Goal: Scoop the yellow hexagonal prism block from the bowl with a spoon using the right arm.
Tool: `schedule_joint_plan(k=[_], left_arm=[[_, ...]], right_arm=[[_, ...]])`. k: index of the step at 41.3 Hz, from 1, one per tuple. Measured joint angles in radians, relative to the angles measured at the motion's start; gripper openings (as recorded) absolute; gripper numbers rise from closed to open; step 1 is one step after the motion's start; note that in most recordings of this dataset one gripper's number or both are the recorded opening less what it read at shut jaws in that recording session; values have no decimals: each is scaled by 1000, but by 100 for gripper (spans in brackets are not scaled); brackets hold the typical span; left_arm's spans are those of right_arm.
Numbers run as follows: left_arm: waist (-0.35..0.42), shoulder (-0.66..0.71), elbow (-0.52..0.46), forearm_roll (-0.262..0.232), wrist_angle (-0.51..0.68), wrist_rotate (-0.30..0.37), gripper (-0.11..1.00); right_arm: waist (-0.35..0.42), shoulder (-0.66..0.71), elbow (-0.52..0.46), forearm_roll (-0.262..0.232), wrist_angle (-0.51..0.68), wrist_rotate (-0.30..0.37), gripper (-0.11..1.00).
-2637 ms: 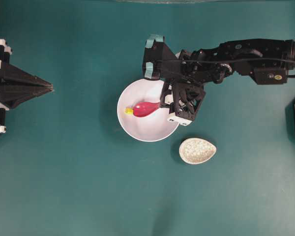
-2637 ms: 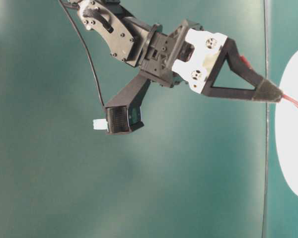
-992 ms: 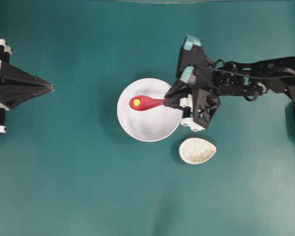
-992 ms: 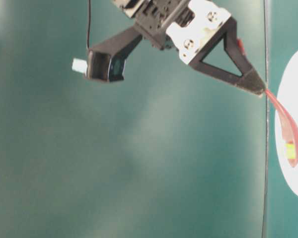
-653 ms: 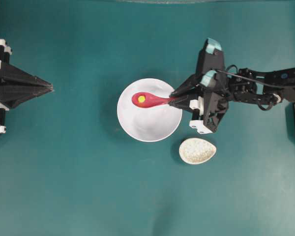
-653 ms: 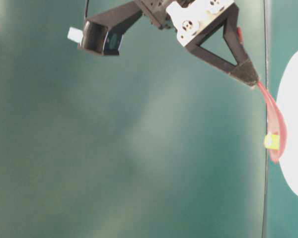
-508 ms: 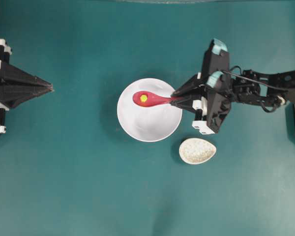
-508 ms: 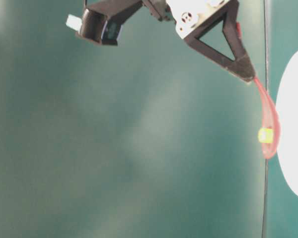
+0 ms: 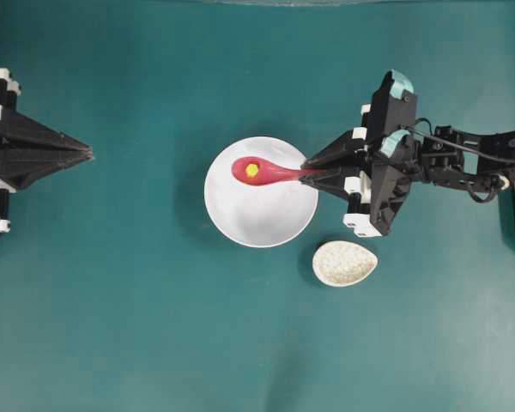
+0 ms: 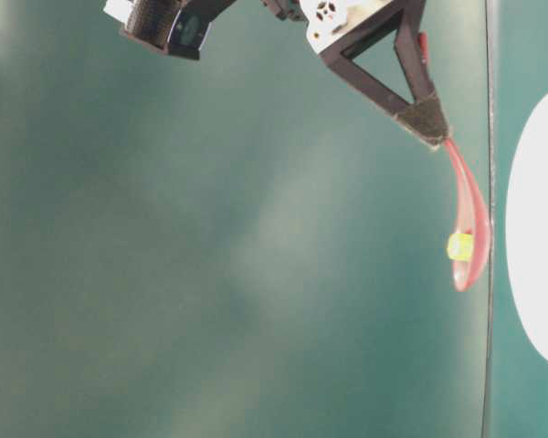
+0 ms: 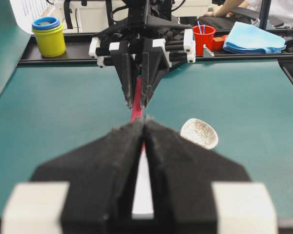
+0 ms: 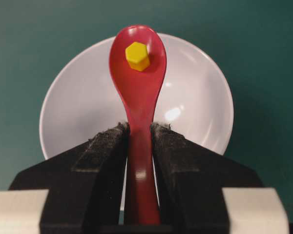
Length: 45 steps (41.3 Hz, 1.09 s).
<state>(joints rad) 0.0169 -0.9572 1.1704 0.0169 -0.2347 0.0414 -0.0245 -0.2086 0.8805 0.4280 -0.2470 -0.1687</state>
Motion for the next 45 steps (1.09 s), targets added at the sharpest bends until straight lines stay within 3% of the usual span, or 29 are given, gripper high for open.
schedule_joint_plan(k=[25,45], left_arm=[[0,0,0,0,0,0,8],[0,0,0,0,0,-2,8]], right_arm=[[-2,-133,-2,-5,86,-6,24],[-3,-143,-23,-20,124,-8,24]])
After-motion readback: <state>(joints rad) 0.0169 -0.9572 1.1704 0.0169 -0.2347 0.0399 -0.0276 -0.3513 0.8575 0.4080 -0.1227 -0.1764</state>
